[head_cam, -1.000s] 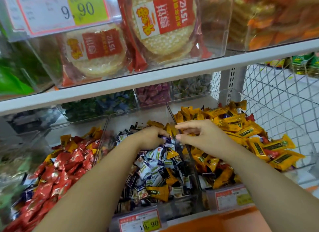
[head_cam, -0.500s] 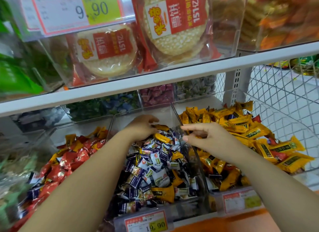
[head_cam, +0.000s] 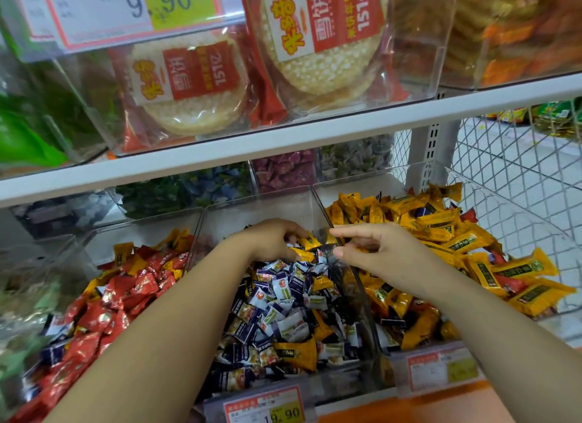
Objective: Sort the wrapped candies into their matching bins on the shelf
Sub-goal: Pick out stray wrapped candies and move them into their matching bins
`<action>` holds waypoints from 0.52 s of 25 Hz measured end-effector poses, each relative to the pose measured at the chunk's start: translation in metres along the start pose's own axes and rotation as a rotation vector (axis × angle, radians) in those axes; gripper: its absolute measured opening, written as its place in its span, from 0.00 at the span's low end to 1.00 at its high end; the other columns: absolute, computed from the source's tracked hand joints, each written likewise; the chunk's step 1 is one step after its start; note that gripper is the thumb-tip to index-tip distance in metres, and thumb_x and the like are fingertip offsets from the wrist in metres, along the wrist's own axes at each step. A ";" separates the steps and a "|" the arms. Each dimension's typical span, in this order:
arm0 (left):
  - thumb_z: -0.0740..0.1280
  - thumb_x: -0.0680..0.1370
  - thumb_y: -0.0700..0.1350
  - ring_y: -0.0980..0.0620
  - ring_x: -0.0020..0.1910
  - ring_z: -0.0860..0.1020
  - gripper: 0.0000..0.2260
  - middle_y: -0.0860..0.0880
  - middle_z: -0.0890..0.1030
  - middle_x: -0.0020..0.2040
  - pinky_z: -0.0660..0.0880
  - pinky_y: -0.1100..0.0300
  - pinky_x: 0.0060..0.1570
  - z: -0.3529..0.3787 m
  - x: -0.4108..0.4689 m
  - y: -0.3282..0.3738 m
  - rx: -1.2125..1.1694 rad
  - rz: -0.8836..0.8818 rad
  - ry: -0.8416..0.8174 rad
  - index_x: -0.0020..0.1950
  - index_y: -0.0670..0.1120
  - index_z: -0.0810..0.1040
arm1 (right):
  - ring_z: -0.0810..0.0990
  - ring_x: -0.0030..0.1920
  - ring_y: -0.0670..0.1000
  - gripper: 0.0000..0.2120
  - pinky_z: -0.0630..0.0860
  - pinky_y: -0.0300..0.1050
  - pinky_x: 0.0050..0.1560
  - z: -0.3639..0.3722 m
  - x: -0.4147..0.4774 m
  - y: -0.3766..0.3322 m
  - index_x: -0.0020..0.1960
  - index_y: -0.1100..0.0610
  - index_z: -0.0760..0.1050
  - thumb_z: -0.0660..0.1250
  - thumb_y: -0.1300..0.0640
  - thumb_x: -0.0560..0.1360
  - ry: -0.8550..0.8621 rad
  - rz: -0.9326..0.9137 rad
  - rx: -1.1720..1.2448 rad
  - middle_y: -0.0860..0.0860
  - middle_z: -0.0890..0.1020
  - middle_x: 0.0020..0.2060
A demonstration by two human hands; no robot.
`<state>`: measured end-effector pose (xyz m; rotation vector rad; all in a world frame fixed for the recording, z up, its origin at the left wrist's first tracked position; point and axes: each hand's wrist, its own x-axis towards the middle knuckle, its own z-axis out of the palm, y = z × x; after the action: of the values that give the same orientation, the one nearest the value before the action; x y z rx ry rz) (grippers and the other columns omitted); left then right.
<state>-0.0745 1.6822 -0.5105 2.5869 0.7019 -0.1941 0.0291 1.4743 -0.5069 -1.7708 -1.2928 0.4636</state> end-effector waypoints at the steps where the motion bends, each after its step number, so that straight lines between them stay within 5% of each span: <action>1: 0.71 0.74 0.43 0.51 0.58 0.74 0.25 0.49 0.74 0.63 0.70 0.61 0.54 0.001 -0.001 0.001 -0.004 0.012 0.008 0.69 0.51 0.69 | 0.74 0.53 0.32 0.18 0.70 0.28 0.47 0.000 0.000 0.000 0.62 0.42 0.75 0.68 0.47 0.72 0.000 0.001 -0.002 0.38 0.78 0.54; 9: 0.67 0.76 0.38 0.45 0.59 0.74 0.32 0.47 0.71 0.62 0.75 0.54 0.55 0.004 0.000 0.011 0.108 0.047 -0.051 0.75 0.55 0.58 | 0.75 0.53 0.35 0.17 0.70 0.31 0.50 0.001 0.000 0.001 0.61 0.40 0.74 0.68 0.47 0.72 -0.004 0.017 0.013 0.43 0.80 0.53; 13: 0.64 0.77 0.35 0.48 0.67 0.69 0.31 0.49 0.66 0.73 0.72 0.57 0.58 0.004 0.002 0.013 0.103 0.046 -0.125 0.74 0.58 0.59 | 0.78 0.50 0.39 0.17 0.74 0.35 0.50 0.001 0.000 0.000 0.61 0.40 0.74 0.68 0.47 0.73 0.002 0.022 0.011 0.44 0.81 0.49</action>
<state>-0.0662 1.6711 -0.5097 2.6587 0.6010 -0.3826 0.0281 1.4744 -0.5071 -1.7775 -1.2679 0.4802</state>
